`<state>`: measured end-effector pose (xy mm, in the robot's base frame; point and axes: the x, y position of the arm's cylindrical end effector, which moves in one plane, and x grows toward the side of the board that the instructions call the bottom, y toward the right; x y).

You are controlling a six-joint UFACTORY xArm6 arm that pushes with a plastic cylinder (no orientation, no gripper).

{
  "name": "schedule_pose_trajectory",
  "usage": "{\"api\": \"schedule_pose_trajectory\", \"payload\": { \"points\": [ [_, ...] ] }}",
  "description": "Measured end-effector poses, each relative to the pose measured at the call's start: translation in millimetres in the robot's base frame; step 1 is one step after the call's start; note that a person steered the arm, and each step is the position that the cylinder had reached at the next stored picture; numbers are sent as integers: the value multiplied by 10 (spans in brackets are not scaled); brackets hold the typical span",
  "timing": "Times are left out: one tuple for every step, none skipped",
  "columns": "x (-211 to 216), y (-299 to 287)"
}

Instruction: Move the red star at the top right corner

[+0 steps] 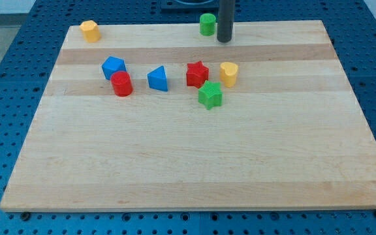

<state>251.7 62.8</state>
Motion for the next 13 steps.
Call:
{"api": "schedule_pose_trajectory", "payload": {
  "points": [
    [70, 0],
    [70, 0],
    [188, -65],
    [279, -652],
    [385, -1067],
    [695, -1122],
    [1015, -1122],
    [1254, -1088],
    [1346, -739],
    [1195, -469],
    [906, -372],
    [554, 78],
    [228, 499]
  ]
}}
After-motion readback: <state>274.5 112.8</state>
